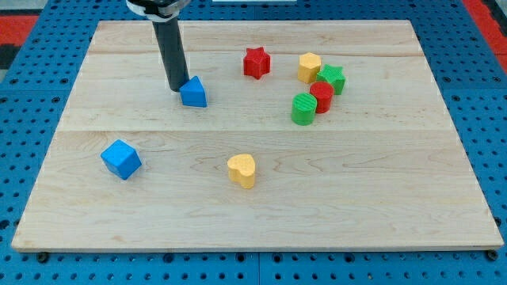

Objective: Push blue triangle to the red star

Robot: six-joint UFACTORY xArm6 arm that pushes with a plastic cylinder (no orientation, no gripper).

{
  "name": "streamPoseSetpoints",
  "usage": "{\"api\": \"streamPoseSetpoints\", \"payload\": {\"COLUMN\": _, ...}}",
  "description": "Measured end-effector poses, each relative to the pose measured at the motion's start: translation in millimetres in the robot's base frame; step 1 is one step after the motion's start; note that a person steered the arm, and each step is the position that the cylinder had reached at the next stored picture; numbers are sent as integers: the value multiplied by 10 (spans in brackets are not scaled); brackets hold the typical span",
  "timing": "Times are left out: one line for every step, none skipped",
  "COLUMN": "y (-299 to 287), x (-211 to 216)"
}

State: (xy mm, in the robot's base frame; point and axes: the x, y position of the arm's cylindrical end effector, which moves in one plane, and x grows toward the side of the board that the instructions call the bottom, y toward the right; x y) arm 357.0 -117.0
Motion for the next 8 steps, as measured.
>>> {"api": "streamPoseSetpoints", "payload": {"y": -366, "x": 18}}
{"api": "streamPoseSetpoints", "payload": {"y": -478, "x": 246}}
{"api": "streamPoseSetpoints", "payload": {"y": -399, "x": 438}}
{"api": "streamPoseSetpoints", "payload": {"y": -321, "x": 445}}
{"api": "streamPoseSetpoints", "payload": {"y": -224, "x": 351}}
{"api": "streamPoseSetpoints", "payload": {"y": -78, "x": 218}}
{"api": "streamPoseSetpoints", "payload": {"y": 42, "x": 99}}
{"api": "streamPoseSetpoints", "payload": {"y": 42, "x": 41}}
